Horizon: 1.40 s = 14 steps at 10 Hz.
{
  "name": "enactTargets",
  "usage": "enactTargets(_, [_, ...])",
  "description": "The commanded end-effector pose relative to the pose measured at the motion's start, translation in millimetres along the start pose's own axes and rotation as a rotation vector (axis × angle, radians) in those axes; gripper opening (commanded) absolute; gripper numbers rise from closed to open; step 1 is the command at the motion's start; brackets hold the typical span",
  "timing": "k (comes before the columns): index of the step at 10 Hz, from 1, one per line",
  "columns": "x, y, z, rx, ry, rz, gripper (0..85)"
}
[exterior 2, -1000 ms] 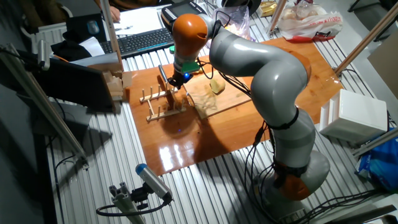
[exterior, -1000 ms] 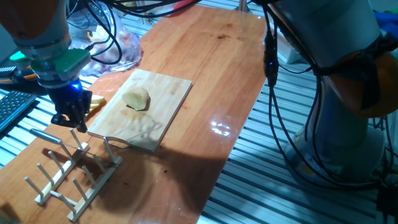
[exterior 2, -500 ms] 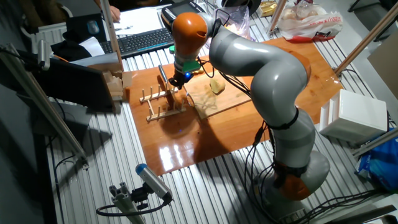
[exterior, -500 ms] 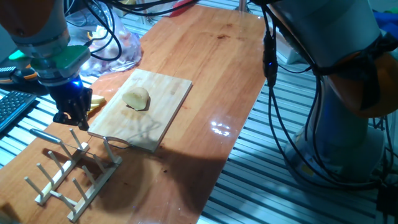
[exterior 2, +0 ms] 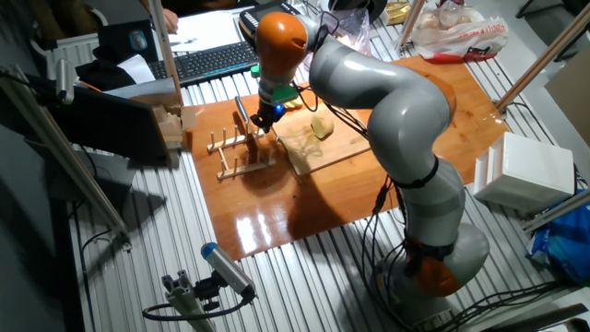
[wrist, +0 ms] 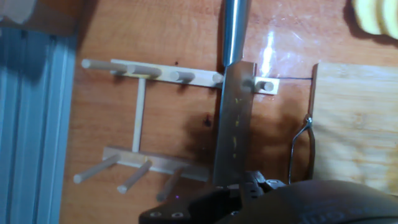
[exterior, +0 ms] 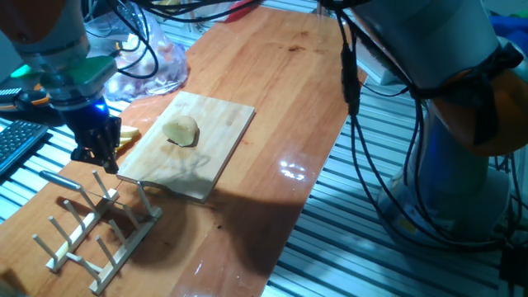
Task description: Chop the potatoes
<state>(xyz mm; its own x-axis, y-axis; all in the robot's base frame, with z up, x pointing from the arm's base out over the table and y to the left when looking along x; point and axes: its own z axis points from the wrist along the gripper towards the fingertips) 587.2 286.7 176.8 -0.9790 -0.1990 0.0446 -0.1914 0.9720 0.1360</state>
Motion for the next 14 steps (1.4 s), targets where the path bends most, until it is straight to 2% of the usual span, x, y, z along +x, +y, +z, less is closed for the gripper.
enactTargets(1, [0.1, 0.0, 0.4, 0.009, -0.006, 0.016, 0.0])
enactTargets(3, [0.1, 0.0, 0.4, 0.021, -0.013, 0.025, 0.0])
enactTargets(6, [-27.3, 30.9, 8.0, 0.057, -0.051, 0.029, 0.0])
enactTargets(8, [-45.6, 34.5, 16.0, 0.071, -0.093, 0.031, 0.0])
enactTargets(9, [-51.2, 30.7, 18.8, 0.104, -0.115, 0.027, 0.0])
enactTargets(10, [-53.9, 26.9, 19.6, 0.131, -0.137, 0.032, 17.0])
enactTargets(11, [-53.9, 23.9, 19.2, 0.144, -0.144, 0.048, 17.0])
enactTargets(12, [-53.6, 22.1, 19.2, 0.171, -0.139, 0.049, 17.0])
enactTargets(13, [-54.9, 23.4, 21.2, 0.189, -0.130, 0.050, 34.0])
enactTargets(14, [-55.0, 25.1, 24.9, 0.194, -0.124, 0.061, 34.0])
